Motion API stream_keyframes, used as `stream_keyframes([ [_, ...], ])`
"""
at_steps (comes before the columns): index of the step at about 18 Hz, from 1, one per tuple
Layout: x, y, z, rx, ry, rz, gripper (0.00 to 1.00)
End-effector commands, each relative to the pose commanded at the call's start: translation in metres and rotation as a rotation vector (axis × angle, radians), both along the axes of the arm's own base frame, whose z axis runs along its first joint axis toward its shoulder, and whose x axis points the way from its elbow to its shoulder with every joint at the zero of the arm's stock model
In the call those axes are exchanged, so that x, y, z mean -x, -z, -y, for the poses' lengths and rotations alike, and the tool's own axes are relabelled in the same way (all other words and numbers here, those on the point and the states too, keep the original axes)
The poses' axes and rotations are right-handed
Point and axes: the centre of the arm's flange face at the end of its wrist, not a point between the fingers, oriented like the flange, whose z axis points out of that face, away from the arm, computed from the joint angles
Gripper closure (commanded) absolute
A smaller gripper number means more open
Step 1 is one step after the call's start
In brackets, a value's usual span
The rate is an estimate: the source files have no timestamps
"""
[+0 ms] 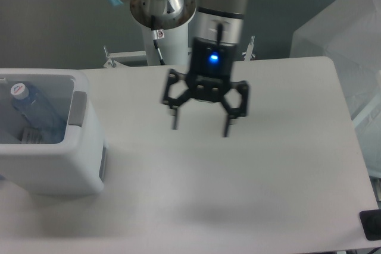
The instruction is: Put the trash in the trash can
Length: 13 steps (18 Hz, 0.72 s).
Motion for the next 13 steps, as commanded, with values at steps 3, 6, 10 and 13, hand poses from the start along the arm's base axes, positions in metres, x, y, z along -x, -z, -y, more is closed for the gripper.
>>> stream_keyframes([
  [3,0.008,0.014,0.003,0.077,0.021,-0.043,0.00],
  [6,0.013,0.024,0.005,0.139,0.142,-0.085,0.00],
  [10,0.027,0.031,0.018,0.318,0.277,-0.057,0.00],
  [13,0.036,0.025,0.019,0.420,0.386,-0.014,0.00],
])
